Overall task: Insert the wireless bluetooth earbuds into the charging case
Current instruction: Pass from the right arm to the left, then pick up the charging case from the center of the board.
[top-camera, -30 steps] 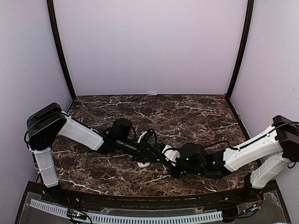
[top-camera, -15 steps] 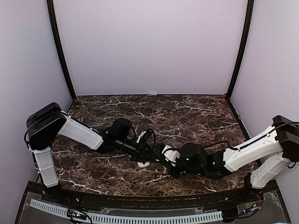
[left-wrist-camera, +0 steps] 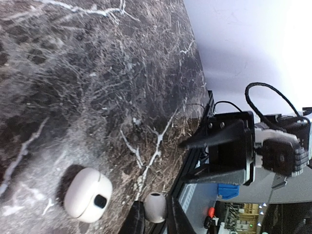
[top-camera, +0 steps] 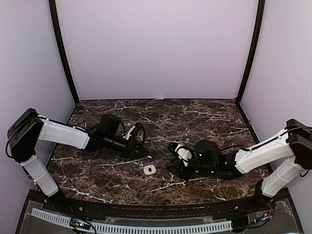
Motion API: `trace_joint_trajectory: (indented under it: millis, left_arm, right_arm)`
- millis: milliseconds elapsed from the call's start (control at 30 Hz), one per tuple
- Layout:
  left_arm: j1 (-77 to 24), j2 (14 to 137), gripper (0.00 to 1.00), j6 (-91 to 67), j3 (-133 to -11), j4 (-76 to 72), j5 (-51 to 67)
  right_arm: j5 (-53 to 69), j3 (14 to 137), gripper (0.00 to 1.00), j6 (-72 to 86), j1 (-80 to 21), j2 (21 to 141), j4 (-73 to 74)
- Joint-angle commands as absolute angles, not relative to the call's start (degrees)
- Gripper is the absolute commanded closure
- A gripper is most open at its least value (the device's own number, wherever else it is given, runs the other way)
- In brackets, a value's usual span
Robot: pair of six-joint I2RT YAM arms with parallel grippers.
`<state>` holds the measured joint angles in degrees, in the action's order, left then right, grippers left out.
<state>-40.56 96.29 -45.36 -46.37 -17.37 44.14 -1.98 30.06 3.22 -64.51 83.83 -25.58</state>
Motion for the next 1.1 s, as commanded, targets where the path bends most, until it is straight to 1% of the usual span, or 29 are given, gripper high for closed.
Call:
trace_joint_trajectory:
  millis: [0, 100, 133, 300, 400, 500, 767, 1067]
  left_arm:
    - [-38.1, 88.8, 0.84, -36.2, -43.6, -4.9, 38.5]
    - [-36.5, 85.1, 0.84, -34.6, -42.1, -1.3, 36.4]
    - [-36.2, 83.8, 0.84, -34.2, -41.6, -0.6, 35.8]
    - [-35.2, 79.2, 0.84, -32.7, -39.8, 1.8, 34.9]
    - [-35.2, 78.7, 0.84, -31.9, -39.1, 1.8, 36.4]
    - [-35.2, 78.5, 0.84, -31.5, -38.7, 1.7, 36.4]
    - [-35.2, 78.4, 0.84, -30.4, -38.4, 0.7, 37.9]
    - [-35.2, 77.9, 0.84, -29.9, -37.2, -1.1, 39.5]
  right_arm:
    - [14.4, 34.1, 0.55, 7.1, -59.0, 89.1, -27.4]
    - [18.1, 39.0, 0.44, 6.1, -57.7, 95.1, -24.9]
    - [19.5, 41.0, 0.42, 6.2, -57.4, 96.8, -24.4]
    - [24.3, 47.4, 0.38, 8.4, -55.5, 104.4, -22.1]
    - [26.4, 49.9, 0.35, 9.0, -54.4, 107.1, -21.0]
    - [26.0, 51.5, 0.33, 8.4, -54.1, 108.7, -19.6]
    - [28.0, 54.0, 0.33, 7.4, -53.3, 112.1, -17.5]
    - [28.6, 53.3, 0.4, 3.9, -54.1, 112.8, -16.4]
